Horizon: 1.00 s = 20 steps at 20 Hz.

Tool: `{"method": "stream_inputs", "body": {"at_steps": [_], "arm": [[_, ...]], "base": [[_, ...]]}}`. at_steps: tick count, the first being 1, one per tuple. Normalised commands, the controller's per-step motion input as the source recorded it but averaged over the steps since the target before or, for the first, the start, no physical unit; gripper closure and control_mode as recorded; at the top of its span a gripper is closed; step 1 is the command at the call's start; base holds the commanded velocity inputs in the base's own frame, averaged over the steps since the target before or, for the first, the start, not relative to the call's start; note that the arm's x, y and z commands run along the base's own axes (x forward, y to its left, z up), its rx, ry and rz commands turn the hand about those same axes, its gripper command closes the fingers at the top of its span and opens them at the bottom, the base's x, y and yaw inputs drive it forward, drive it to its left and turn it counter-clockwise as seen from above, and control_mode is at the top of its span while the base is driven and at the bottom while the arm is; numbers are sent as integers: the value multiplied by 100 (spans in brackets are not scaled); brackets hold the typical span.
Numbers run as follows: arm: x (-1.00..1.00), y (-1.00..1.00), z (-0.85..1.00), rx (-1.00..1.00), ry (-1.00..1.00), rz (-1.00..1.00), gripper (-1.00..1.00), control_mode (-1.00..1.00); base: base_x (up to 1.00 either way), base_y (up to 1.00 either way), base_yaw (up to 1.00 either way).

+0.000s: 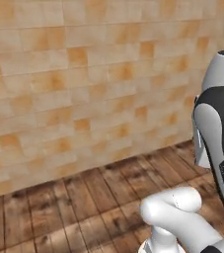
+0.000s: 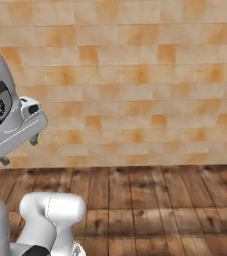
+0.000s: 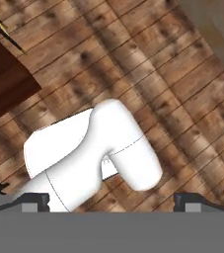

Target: Place two dumplings into each of the tupperware containers and then place the containers in the fridge.

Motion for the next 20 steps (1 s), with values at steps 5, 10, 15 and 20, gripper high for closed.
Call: {"method": "stream_inputs", "body": {"at_steps": [5,10,15,20], "arm": [[0,0,0,0,0,0,-100,100],[0,0,0,0,0,0,-100,100],[0,0,0,0,0,0,-100,100],[0,0,0,0,0,0,-100,100]], "base": [[54,34,74],[7,0,100],[47,-3,86],[100,-26,55]]}}
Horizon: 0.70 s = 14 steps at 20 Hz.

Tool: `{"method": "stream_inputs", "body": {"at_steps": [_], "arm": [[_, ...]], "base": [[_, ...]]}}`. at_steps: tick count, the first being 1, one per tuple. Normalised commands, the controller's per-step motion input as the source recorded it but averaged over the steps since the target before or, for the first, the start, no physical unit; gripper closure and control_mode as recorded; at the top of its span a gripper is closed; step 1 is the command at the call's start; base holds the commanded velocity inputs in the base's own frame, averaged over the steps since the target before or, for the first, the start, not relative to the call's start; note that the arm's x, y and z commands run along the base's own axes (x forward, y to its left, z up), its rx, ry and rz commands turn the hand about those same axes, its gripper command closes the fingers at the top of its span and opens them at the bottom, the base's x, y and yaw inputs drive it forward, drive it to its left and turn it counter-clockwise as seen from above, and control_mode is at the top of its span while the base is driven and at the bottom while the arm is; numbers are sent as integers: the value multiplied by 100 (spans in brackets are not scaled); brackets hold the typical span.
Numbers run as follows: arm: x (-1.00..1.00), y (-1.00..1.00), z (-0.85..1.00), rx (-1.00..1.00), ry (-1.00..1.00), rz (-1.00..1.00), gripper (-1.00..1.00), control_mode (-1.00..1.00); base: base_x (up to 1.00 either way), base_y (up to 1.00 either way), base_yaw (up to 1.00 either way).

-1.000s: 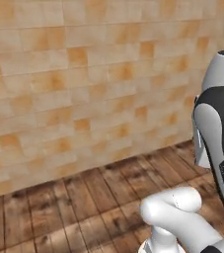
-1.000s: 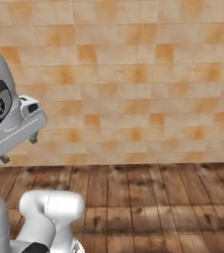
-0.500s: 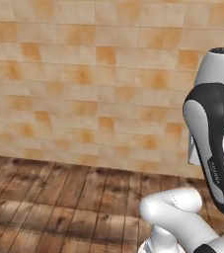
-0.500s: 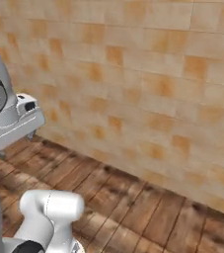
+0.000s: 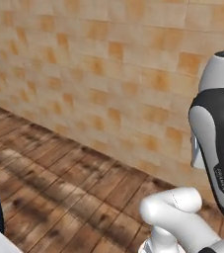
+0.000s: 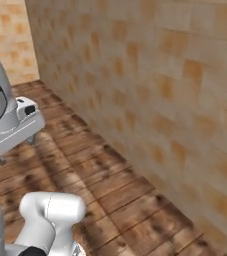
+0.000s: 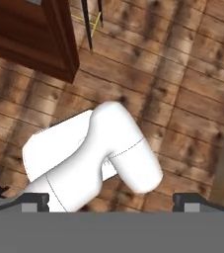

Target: Place two dumplings into each of the tupperware containers and then place the containers in the fridge.

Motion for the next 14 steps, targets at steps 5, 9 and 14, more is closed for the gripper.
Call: {"method": "stream_inputs", "body": {"at_steps": [5,9,14], "arm": [[0,0,0,0,0,0,-100,100],[0,0,0,0,0,0,-100,100],[0,0,0,0,0,0,-100,100]], "base": [[100,-37,60],[98,-19,75],[96,-30,72]]}}
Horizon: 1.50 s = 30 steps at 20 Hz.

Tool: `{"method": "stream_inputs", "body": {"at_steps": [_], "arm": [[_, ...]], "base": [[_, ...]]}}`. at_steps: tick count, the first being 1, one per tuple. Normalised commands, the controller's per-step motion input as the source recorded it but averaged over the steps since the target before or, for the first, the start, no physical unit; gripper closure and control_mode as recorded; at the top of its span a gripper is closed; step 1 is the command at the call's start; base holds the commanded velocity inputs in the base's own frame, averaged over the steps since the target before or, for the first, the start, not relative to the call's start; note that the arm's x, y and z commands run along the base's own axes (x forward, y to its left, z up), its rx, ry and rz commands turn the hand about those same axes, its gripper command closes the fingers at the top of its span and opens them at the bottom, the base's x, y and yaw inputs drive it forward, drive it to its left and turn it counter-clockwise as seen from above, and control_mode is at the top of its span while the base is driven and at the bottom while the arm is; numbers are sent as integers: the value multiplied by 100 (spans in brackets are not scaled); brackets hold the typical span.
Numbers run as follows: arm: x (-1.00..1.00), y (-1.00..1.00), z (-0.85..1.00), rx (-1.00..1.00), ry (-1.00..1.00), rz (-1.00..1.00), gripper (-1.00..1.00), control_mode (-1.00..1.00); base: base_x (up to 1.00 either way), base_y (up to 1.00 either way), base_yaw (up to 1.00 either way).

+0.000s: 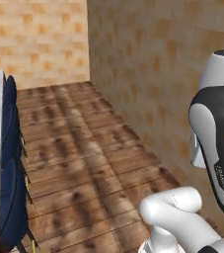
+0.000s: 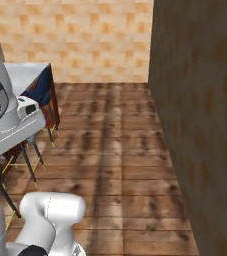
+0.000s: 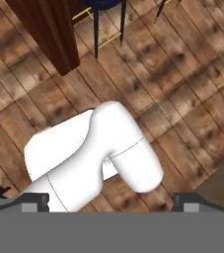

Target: Place two dumplings into each of the tupperware containers and then place the containers in the fridge.

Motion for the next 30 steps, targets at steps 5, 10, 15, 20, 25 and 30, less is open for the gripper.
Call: {"method": "stream_inputs", "body": {"at_steps": [5,10,15,20,25,30], "arm": [[0,0,0,0,0,0,-100,100],[0,0,0,0,0,0,-100,100],[0,0,0,0,0,0,-100,100],[0,0,0,0,0,0,-100,100],[0,0,0,0,0,0,-100,100],[0,0,0,0,0,0,-100,100]], "base": [[19,11,90],[8,3,98],[47,-17,80],[38,56,22],[52,93,0],[20,56,4]]}}
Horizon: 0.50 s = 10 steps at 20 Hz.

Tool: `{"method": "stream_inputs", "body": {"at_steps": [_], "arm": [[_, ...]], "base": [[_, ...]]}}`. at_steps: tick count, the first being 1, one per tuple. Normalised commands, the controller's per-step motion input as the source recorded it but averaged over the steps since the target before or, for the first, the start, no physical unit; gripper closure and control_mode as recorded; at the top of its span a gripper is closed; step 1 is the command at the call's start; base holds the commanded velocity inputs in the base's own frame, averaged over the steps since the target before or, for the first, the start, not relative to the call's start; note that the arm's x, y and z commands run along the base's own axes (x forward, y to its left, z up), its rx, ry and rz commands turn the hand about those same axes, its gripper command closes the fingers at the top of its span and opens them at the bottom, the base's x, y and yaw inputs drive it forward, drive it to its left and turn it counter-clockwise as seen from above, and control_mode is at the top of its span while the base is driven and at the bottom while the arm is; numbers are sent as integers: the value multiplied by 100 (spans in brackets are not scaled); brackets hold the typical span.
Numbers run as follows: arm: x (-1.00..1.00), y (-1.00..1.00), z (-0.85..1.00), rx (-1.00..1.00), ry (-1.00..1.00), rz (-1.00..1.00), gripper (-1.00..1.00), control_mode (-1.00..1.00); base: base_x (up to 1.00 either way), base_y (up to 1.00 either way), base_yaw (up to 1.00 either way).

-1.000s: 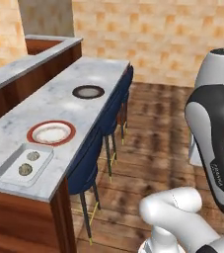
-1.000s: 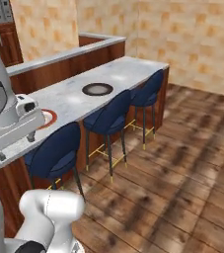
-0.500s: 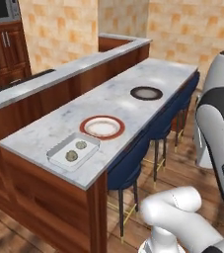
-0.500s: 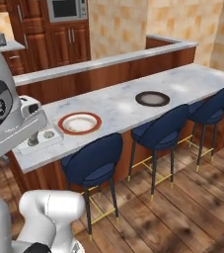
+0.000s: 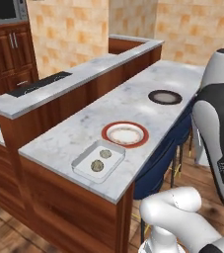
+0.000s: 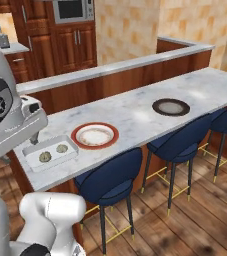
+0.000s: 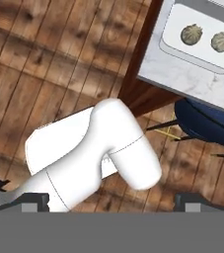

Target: Place two dumplings into each of the tupperware containers and then place the containers in the fridge.

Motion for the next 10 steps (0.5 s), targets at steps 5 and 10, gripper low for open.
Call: {"method": "stream_inputs", "body": {"at_steps": [5,10], "arm": [[72,55,-58,0,11,21,-100,-100],[100,0,-66,8,9,53,-100,-100]], "base": [[5,9,2],[0,0,0]]}}
